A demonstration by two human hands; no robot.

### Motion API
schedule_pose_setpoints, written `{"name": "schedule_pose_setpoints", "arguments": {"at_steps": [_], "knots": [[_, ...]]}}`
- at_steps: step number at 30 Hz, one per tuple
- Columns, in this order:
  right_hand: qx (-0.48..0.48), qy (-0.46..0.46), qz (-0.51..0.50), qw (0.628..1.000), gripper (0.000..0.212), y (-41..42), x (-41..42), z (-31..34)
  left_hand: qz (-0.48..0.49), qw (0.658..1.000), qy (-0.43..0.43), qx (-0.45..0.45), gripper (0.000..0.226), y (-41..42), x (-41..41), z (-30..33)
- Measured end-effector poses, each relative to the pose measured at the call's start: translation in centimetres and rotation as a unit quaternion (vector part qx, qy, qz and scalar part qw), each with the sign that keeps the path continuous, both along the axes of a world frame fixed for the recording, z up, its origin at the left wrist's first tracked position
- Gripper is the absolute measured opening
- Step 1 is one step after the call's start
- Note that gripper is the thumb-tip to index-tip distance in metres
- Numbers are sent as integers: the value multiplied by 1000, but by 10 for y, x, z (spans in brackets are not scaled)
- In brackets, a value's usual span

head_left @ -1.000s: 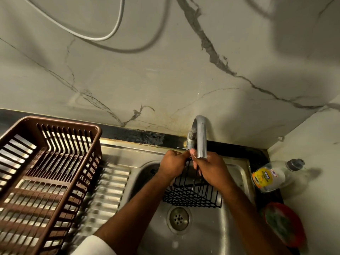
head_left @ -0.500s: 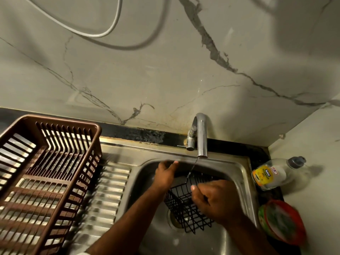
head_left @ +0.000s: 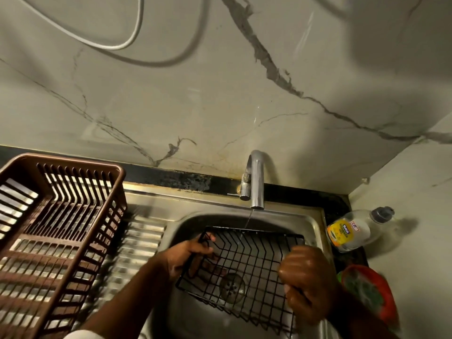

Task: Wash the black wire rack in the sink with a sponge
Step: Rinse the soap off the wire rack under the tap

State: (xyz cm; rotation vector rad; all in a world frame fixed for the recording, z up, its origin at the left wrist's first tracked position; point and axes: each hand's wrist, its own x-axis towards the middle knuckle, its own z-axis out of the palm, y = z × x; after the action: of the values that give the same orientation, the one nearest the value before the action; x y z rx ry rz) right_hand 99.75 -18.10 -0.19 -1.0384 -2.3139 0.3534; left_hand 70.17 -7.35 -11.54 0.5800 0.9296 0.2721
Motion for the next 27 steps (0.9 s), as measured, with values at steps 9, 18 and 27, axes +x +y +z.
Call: {"name": "schedule_pose_setpoints", "arguments": {"at_steps": [9, 18, 27], "knots": [[-273, -223, -164, 921, 20, 55, 15, -41, 119, 985, 125, 15, 72, 1, 25, 22], [-270, -229, -201, 913, 23, 112, -109, -42, 129, 968, 172, 128, 47, -6, 47, 28], [-390, -102, -325, 856, 29, 111, -56, -45, 189, 964, 152, 111, 30, 3, 21, 23]]}}
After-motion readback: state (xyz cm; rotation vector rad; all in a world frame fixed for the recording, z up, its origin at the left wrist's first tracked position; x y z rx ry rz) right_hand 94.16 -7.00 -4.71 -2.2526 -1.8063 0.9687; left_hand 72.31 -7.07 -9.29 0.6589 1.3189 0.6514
